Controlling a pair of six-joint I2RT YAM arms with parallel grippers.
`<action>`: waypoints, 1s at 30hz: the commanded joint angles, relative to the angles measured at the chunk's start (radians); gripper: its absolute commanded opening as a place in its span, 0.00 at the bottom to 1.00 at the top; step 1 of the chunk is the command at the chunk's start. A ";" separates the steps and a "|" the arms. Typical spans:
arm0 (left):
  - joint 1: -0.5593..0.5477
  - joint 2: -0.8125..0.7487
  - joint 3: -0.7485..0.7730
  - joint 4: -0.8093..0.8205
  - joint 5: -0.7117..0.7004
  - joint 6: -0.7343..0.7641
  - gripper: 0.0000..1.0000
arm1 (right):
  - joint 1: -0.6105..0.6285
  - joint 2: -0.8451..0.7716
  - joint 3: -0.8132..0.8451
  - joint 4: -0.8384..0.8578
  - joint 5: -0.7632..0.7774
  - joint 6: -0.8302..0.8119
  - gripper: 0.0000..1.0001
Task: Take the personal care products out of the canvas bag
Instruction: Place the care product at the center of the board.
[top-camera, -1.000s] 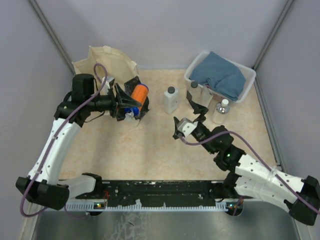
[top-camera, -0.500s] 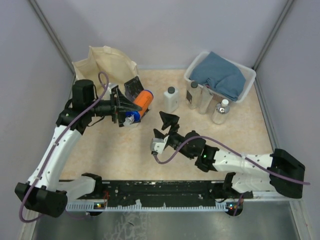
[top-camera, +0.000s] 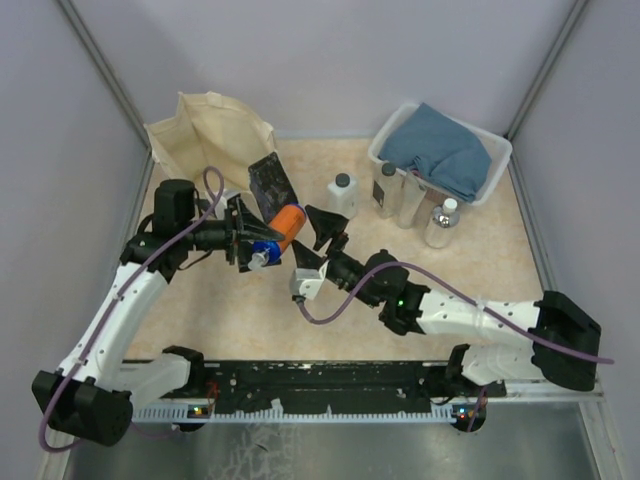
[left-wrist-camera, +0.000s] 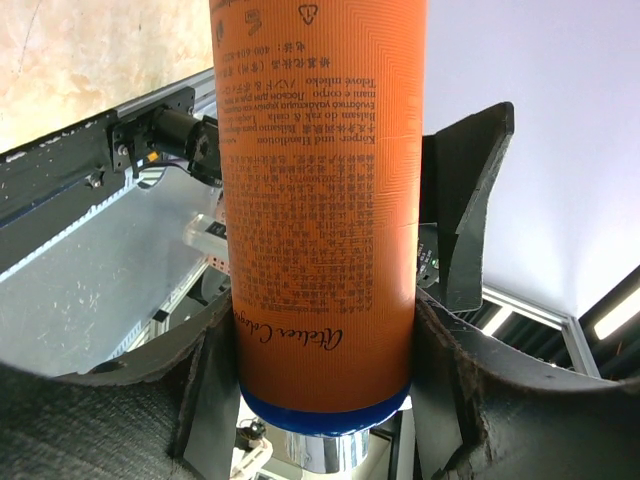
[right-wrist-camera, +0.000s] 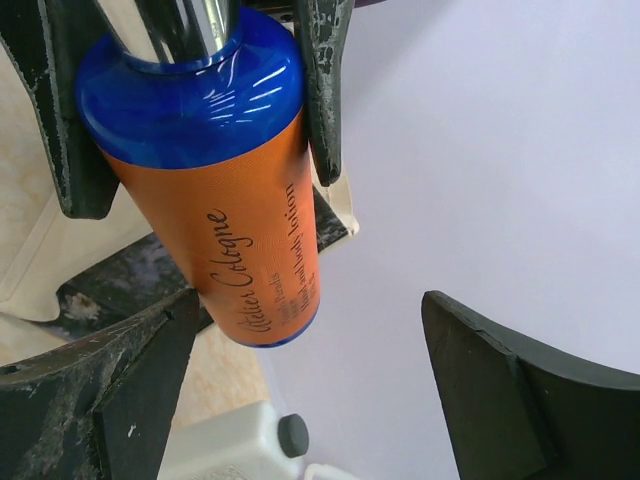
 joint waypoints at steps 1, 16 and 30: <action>-0.011 -0.026 0.005 0.105 0.040 0.002 0.00 | 0.006 0.024 0.054 0.079 -0.024 -0.012 0.90; -0.015 -0.085 -0.039 0.150 0.047 -0.065 0.00 | 0.006 0.198 0.197 0.137 -0.127 0.034 0.22; -0.014 -0.080 -0.002 0.258 0.077 -0.064 0.30 | -0.052 0.173 0.211 0.172 0.098 0.292 0.00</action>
